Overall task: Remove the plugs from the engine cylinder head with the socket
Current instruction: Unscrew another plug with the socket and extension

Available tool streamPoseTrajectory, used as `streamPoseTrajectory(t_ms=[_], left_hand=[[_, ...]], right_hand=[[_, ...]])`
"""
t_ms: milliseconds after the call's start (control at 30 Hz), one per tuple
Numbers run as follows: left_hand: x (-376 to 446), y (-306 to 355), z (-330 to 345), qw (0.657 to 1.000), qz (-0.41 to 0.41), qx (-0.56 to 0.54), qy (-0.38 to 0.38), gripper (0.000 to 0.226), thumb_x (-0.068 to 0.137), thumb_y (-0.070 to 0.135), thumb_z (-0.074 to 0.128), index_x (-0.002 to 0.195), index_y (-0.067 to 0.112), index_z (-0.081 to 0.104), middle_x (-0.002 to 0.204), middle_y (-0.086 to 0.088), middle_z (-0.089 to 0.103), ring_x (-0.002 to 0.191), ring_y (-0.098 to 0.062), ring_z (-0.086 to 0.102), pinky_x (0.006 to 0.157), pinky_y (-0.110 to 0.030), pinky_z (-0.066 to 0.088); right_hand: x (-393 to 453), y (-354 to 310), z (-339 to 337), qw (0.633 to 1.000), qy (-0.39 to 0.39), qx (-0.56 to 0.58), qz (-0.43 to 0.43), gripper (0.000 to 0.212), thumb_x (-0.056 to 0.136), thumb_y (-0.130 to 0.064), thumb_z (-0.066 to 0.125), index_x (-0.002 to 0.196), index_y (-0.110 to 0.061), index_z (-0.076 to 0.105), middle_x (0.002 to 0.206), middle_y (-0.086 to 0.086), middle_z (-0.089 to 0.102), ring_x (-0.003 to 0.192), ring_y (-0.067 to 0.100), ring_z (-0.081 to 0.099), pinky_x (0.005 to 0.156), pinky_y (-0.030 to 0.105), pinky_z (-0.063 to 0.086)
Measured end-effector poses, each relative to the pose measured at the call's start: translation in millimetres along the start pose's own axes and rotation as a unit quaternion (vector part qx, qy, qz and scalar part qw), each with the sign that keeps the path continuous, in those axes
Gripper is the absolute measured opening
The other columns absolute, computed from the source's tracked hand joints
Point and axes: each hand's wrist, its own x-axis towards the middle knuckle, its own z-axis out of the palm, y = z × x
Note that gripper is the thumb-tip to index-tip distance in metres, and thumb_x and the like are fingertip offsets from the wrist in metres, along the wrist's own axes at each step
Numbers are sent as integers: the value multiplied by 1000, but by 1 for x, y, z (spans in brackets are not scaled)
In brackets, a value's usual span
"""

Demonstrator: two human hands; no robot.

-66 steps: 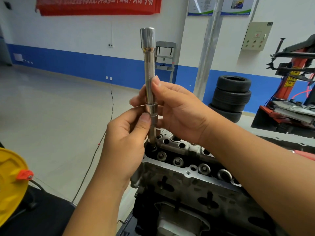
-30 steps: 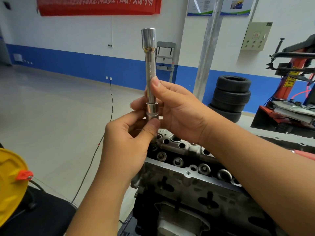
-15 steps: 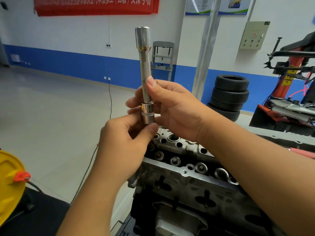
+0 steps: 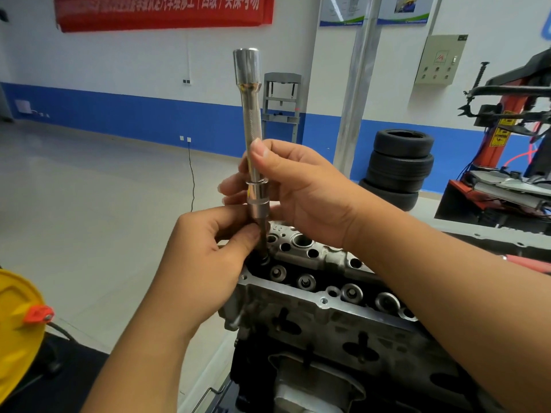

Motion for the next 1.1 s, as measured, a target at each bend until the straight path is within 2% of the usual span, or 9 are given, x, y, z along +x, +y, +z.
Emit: streamPoseTrajectory(t_ms=[67, 233, 367, 533, 633, 733, 867, 967, 1100], left_hand=[[1, -2, -1, 1000, -5, -3, 14, 27, 95, 9, 73, 96, 36, 81, 91, 17, 80, 92, -4, 75, 82, -31, 55], [1, -6, 2, 999, -10, 6, 51, 19, 87, 17, 83, 86, 35, 78, 79, 15, 77, 72, -17, 67, 59, -21, 55], [1, -6, 4, 998, -23, 48, 19, 18, 92, 34, 76, 94, 52, 76, 84, 2, 75, 81, -30, 63, 70, -47, 57], [3, -7, 7, 998, -19, 23, 54, 10, 81, 32, 86, 81, 37, 77, 78, 13, 75, 74, -14, 66, 64, -30, 51], [3, -9, 10, 996, -30, -19, 78, 16, 78, 30, 89, 84, 34, 75, 77, 4, 76, 72, -18, 73, 68, -39, 60], [3, -8, 10, 996, -32, -42, 77, 19, 87, 26, 84, 93, 42, 74, 80, 6, 78, 72, -13, 75, 66, -41, 59], [3, -8, 10, 996, -43, -24, 70, 21, 89, 30, 81, 100, 45, 73, 85, 11, 79, 79, -16, 76, 75, -49, 61], [2, -7, 13, 997, -31, -7, 70, 15, 88, 31, 80, 95, 44, 77, 82, 16, 77, 78, -18, 72, 76, -46, 60], [1, -6, 14, 999, -38, -14, 29, 15, 96, 31, 71, 95, 44, 79, 81, 15, 77, 77, -14, 70, 76, -37, 55]], right_hand=[[0, 0, 0, 1000, 9, 8, 7, 32, 106, -40, 50, 102, -13, 66, 105, 10, 76, 99, 29, 72, 100, 58, 54], [0, -1, 2, 1000, 6, 2, 20, 32, 98, -45, 57, 92, -16, 68, 95, 7, 74, 94, 25, 71, 93, 50, 57], [-2, 0, 1, 999, 30, 11, -8, 19, 92, -35, 67, 94, -18, 59, 85, 6, 73, 87, 25, 71, 77, 41, 58], [-1, -3, 3, 1000, 16, 25, -9, 21, 99, -34, 60, 96, -13, 60, 94, 6, 75, 88, 25, 70, 78, 40, 57], [-1, -3, 4, 999, 13, 34, 1, 26, 106, -35, 52, 101, -12, 64, 97, 7, 74, 88, 26, 69, 79, 39, 56], [-1, -4, 4, 999, 22, 46, 9, 29, 108, -36, 49, 103, -12, 65, 95, 7, 74, 84, 26, 68, 77, 39, 57], [0, -3, 5, 998, 45, 38, -4, 24, 96, -42, 62, 97, -17, 60, 86, 7, 71, 77, 27, 67, 73, 41, 55], [0, -3, 4, 998, 46, 42, -20, 23, 94, -37, 64, 88, -17, 54, 85, 8, 71, 73, 28, 68, 70, 39, 57], [0, -4, 4, 999, 18, 39, -14, 26, 102, -39, 54, 95, -14, 57, 94, 8, 75, 77, 25, 70, 72, 38, 54]])
